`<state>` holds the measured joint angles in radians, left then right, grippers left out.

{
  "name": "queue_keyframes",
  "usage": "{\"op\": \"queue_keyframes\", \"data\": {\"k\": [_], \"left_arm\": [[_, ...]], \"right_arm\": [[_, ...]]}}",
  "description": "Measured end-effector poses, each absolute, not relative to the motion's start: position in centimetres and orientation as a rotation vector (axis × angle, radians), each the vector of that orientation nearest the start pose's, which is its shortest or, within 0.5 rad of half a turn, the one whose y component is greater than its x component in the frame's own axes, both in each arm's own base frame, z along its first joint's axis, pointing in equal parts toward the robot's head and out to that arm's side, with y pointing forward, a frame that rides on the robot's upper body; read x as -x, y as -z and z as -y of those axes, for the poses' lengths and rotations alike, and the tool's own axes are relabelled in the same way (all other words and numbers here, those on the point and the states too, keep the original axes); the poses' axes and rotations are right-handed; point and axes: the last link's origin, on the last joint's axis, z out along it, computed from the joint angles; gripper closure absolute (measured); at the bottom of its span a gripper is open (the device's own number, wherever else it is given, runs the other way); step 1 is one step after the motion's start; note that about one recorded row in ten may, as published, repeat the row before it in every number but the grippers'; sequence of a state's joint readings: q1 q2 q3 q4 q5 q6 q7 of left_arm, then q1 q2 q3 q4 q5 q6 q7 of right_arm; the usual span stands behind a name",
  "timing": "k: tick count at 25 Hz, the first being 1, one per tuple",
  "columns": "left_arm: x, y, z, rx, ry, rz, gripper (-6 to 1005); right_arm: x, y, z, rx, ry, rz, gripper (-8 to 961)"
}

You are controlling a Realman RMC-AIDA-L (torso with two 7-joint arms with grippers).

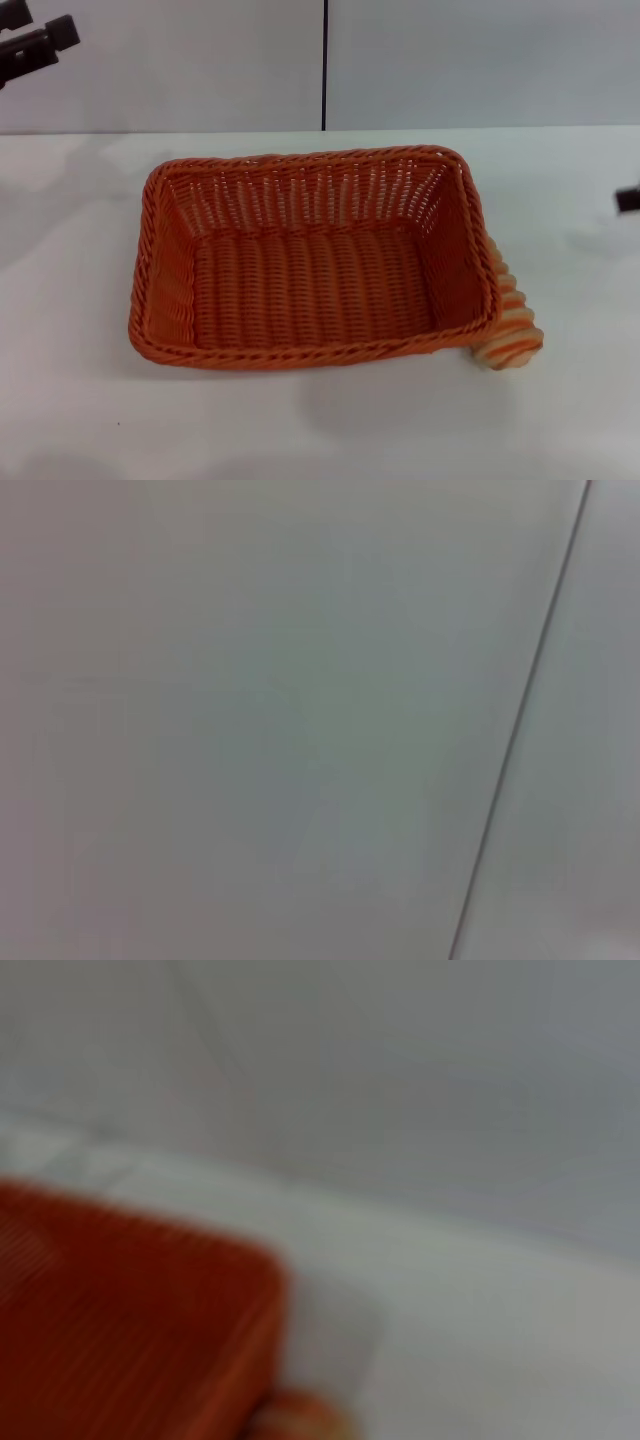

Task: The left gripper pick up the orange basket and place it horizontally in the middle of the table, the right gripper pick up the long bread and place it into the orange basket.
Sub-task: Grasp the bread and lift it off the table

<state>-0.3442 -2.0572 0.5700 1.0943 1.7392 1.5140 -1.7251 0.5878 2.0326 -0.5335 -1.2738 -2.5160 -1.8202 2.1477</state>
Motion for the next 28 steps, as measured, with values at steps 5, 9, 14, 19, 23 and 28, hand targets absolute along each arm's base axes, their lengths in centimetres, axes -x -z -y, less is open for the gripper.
{"op": "queue_keyframes", "data": {"k": [5, 9, 14, 19, 23, 28], "left_arm": [[28.8, -12.8, -31.3, 2.182, 0.912, 0.608, 177], [30.2, -12.6, -29.5, 2.124, 0.951, 0.543, 178], [31.0, -12.6, -28.7, 2.108, 0.929, 0.534, 178], [31.3, -12.6, -28.4, 2.104, 0.917, 0.529, 179], [31.3, -12.6, -28.4, 2.104, 0.909, 0.512, 179], [31.2, -12.6, -28.6, 2.102, 0.906, 0.498, 179]], "right_arm": [[-23.8, -9.5, -34.0, 2.558, 0.110, -1.364, 397], [-23.1, -7.4, -33.8, 2.565, 0.253, -1.453, 397], [-23.3, -4.7, -34.1, 2.584, 0.291, -1.528, 397], [-23.9, -1.7, -34.5, 2.600, 0.321, -1.570, 397], [-24.1, -0.7, -34.8, 2.596, 0.326, -1.583, 397], [-24.4, 0.4, -35.2, 2.579, 0.328, -1.593, 397]]}}
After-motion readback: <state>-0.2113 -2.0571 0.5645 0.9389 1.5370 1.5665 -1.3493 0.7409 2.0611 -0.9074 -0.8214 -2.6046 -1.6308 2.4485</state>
